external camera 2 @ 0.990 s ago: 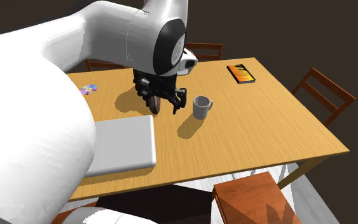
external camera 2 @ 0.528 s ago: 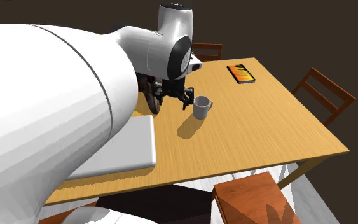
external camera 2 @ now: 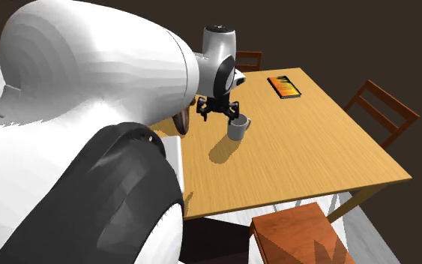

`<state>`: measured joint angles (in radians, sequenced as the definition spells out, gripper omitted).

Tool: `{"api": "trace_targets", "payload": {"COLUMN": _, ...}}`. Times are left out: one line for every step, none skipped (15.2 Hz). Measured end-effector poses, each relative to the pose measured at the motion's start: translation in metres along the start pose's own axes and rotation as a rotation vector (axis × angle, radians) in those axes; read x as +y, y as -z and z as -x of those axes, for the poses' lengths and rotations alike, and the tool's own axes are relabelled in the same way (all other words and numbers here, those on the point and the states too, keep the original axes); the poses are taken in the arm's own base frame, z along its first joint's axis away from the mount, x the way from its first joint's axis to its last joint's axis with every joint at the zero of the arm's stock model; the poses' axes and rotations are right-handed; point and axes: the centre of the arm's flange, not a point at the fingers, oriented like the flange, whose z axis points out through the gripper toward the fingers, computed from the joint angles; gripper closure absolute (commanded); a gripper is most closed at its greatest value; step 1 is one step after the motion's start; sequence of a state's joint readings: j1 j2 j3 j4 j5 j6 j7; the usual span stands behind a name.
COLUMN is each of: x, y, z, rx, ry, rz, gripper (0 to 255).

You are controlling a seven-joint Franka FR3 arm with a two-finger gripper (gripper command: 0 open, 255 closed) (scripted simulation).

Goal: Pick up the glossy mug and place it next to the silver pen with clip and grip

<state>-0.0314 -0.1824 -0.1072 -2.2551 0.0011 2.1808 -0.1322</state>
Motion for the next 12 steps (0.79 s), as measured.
{"api": "trace_targets", "payload": {"x": 0.002, "y": -0.007, "z": -0.008, "rx": 0.005, "ry": 0.004, "rz": 0.008, "gripper": 0}}
{"api": "trace_targets", "payload": {"x": 0.003, "y": -0.016, "z": -0.017, "rx": 0.01, "ry": 0.008, "rz": 0.015, "gripper": 0}}
{"api": "trace_targets", "payload": {"x": 0.008, "y": -0.024, "z": -0.026, "rx": 0.015, "ry": 0.013, "rz": 0.023, "gripper": 0}}
{"api": "trace_targets", "payload": {"x": 0.009, "y": -0.031, "z": -0.036, "rx": 0.02, "ry": 0.017, "rz": 0.031, "gripper": 0}}
{"api": "trace_targets", "payload": {"x": 0.011, "y": -0.038, "z": -0.045, "rx": 0.025, "ry": 0.021, "rz": 0.039, "gripper": 0}}
{"api": "trace_targets", "payload": {"x": 0.014, "y": -0.048, "z": -0.052, "rx": 0.029, "ry": 0.025, "rz": 0.046, "gripper": 0}}
{"api": "trace_targets", "payload": {"x": 0.017, "y": -0.057, "z": -0.064, "rx": 0.035, "ry": 0.029, "rz": 0.054, "gripper": 0}}
{"api": "trace_targets", "payload": {"x": 0.021, "y": -0.063, "z": -0.072, "rx": 0.039, "ry": 0.034, "rz": 0.062, "gripper": 0}}
{"api": "trace_targets", "payload": {"x": 0.023, "y": -0.067, "z": -0.078, "rx": 0.042, "ry": 0.036, "rz": 0.067, "gripper": 0}}
{"api": "trace_targets", "payload": {"x": 0.023, "y": -0.072, "z": -0.081, "rx": 0.044, "ry": 0.038, "rz": 0.07, "gripper": 0}}
{"api": "trace_targets", "payload": {"x": 0.023, "y": -0.078, "z": -0.083, "rx": 0.045, "ry": 0.039, "rz": 0.071, "gripper": 0}}
{"api": "trace_targets", "payload": {"x": 0.025, "y": -0.083, "z": -0.086, "rx": 0.045, "ry": 0.039, "rz": 0.072, "gripper": 0}}
